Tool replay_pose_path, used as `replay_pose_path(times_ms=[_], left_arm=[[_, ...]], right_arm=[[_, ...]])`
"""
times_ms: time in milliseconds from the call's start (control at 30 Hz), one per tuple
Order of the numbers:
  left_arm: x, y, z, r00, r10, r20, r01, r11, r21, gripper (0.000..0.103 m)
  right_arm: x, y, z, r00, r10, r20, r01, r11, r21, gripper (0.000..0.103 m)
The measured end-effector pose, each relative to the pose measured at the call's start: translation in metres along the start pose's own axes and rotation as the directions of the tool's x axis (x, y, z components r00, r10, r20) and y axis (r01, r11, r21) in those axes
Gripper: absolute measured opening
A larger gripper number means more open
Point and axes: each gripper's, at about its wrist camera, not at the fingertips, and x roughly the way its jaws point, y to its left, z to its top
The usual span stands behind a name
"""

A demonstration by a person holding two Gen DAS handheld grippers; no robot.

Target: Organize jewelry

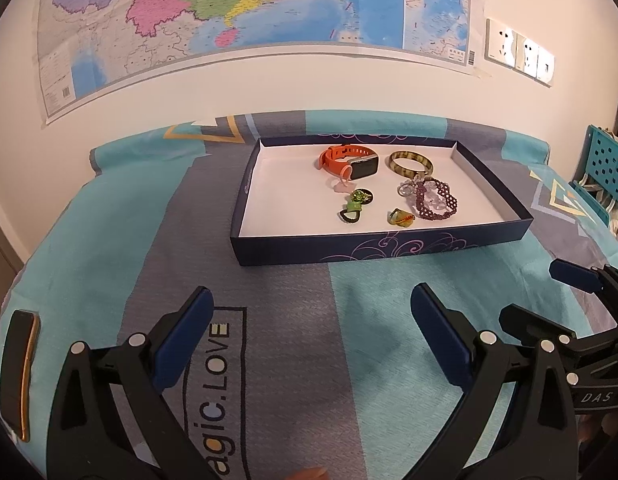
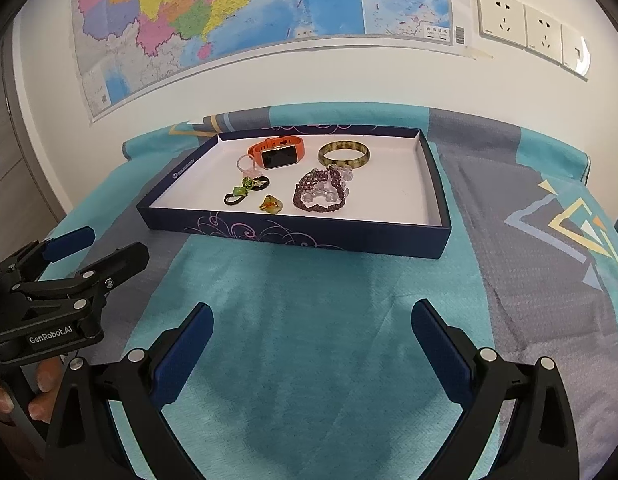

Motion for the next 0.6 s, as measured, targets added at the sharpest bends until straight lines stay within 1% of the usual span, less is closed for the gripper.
replay_pose_path(times_ms=[333,600], left_arm=[[0.001,-0.0008,-0.0006,1.0,0.003,-0.003,-0.003,1.0,0.002,0.097],[0.0013,-0.0007,-0.0025,1.0,0.004,-0.008,-0.004,1.0,0.002,0.097]], right_arm=[[-0.0001,0.0002,-0.0002,1.0,-0.013,0.003,0.013,1.0,-0.005,0.096],[0.0027,-0.0002,-0.0019,1.0,-0.011,-0.011,0.011,1.0,0.003,0.096]])
